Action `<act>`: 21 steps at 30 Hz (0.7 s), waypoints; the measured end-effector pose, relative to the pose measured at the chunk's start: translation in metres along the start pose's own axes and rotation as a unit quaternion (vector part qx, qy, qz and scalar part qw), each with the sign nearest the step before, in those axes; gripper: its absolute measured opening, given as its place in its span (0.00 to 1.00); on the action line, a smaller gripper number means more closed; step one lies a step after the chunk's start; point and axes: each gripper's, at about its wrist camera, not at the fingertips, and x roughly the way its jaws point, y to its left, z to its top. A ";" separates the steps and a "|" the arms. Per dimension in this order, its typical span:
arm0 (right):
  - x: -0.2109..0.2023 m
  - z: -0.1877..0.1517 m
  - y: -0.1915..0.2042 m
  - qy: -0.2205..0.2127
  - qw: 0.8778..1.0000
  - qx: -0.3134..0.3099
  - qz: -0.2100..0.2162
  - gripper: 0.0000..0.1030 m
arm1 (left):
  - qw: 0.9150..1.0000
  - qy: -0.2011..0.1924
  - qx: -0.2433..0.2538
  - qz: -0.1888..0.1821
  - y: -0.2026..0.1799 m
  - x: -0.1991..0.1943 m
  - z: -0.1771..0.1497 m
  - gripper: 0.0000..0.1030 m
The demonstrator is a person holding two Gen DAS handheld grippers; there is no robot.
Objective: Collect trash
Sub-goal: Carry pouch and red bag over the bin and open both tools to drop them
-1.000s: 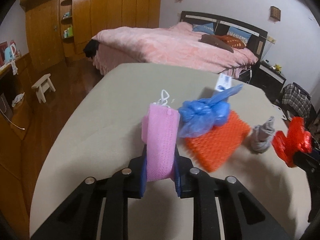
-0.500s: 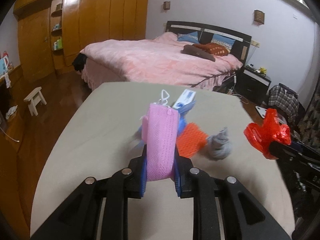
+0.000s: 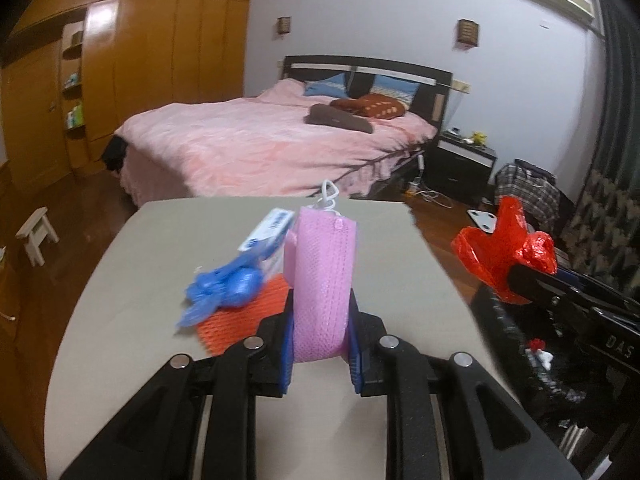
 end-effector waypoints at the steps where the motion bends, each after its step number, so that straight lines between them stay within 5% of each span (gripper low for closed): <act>1: -0.003 0.000 -0.004 -0.002 1.000 0.003 -0.005 0.51 | 1.000 -0.001 0.003 -0.005 -0.006 0.000 0.001 0.21; 21: -0.089 -0.017 -0.123 -0.038 0.989 0.056 -0.132 0.51 | 0.988 -0.005 0.073 -0.133 -0.158 0.020 0.010 0.21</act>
